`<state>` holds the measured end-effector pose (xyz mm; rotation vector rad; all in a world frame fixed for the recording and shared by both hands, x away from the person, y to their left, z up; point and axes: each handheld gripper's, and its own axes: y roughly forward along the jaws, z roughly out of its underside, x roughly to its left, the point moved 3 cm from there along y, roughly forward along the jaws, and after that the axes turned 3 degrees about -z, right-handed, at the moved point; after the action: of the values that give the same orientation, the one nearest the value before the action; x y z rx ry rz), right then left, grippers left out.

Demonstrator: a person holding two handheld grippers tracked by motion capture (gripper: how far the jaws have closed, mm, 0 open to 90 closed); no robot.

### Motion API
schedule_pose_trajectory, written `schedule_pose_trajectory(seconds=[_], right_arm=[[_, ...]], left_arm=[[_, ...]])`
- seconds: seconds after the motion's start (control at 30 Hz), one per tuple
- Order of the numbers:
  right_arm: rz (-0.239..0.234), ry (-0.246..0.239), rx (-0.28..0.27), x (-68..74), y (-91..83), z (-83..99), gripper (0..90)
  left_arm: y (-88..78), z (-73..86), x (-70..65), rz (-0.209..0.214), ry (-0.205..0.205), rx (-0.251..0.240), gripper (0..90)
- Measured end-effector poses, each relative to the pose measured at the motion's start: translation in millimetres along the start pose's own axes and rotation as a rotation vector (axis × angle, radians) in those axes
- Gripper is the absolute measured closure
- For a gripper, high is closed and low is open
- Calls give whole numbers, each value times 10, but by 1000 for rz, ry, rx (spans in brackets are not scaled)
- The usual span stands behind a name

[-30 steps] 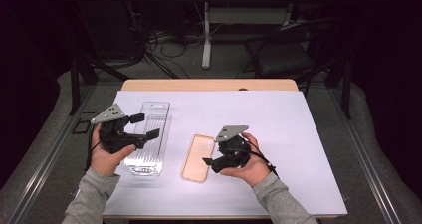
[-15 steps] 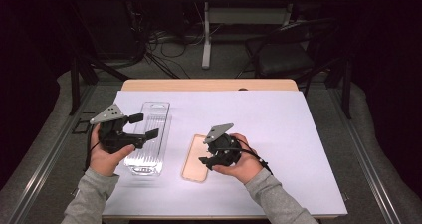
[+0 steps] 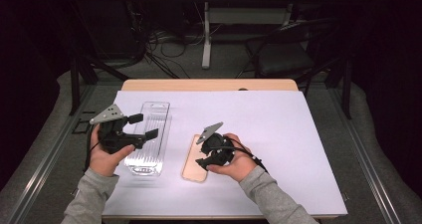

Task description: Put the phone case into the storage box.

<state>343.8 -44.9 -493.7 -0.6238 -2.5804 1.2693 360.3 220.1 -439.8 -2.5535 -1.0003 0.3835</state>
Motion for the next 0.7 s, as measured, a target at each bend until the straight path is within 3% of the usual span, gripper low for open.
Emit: schedule_pose_trajectory(seconds=[0.13,0.37,0.57,0.7], right_arm=[[-2,-13,48,11,36,-4,489],[-53,-79,142,109,183,-7,605],[-77,-125,175,185,269,6,659],[-109,-119,205,250,331,32,681]], left_arm=[[0,1,0,-1,0,0,153],[-5,7,14,-5,-3,-2,153],[-6,12,22,-5,-5,0,153],[-1,17,27,-7,-7,0,153]])
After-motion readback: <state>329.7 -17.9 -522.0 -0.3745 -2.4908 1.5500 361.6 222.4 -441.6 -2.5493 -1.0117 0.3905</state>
